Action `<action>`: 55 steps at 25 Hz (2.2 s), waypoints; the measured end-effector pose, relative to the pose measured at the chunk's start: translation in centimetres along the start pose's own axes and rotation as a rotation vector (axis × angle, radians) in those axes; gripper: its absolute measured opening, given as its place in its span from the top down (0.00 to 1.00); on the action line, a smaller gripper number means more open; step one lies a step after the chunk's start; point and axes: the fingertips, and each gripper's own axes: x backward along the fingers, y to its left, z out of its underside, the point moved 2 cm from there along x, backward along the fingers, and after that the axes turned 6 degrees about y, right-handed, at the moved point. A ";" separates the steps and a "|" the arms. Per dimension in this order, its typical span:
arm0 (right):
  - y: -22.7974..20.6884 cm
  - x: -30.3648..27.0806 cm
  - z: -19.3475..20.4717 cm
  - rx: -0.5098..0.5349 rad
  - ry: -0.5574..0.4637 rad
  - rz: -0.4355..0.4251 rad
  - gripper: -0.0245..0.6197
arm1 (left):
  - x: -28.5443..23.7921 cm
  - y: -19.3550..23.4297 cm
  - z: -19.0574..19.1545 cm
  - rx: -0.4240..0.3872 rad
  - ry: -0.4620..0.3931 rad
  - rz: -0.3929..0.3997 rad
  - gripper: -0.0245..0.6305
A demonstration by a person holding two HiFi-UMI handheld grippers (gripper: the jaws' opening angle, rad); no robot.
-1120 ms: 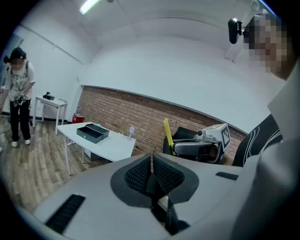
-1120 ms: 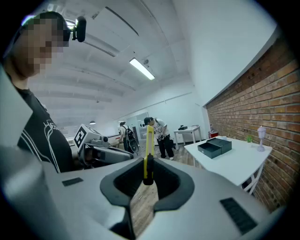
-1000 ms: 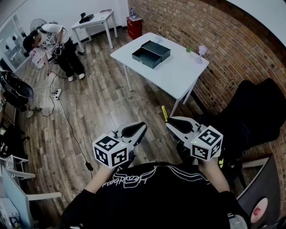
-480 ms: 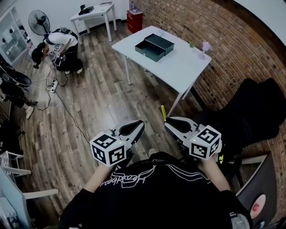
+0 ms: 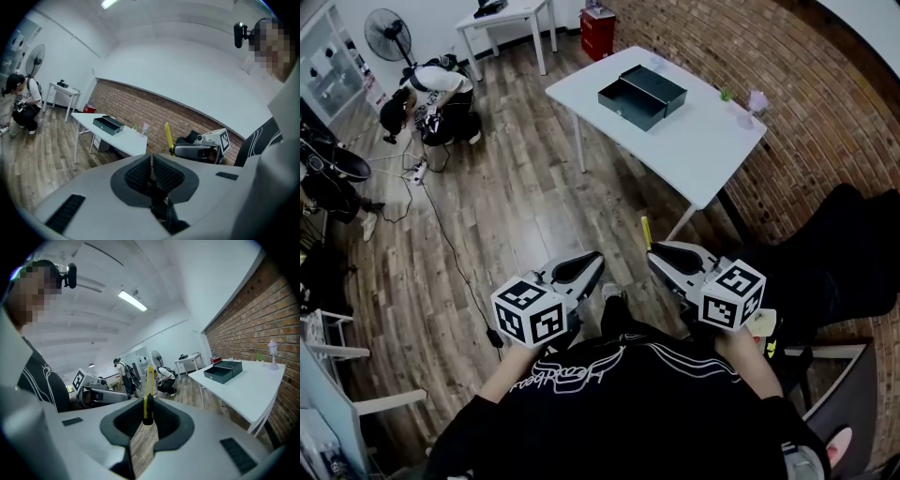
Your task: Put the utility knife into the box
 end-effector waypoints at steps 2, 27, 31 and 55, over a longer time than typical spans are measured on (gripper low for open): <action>-1.9 -1.5 -1.0 -0.008 -0.001 -0.004 0.86 | -1.1 2.0 -1.0 0.009 0.007 -0.011 0.90; -27.0 -14.9 -13.8 -0.085 0.037 0.084 0.86 | -19.9 21.3 -17.6 0.015 0.103 0.018 0.90; -29.0 -16.2 -14.8 -0.091 0.045 0.118 0.86 | -21.6 23.2 -19.1 0.010 0.115 0.049 0.90; -44.1 -28.0 -18.3 -0.286 0.195 0.487 0.86 | -32.8 38.7 -30.5 -0.090 0.365 0.310 0.90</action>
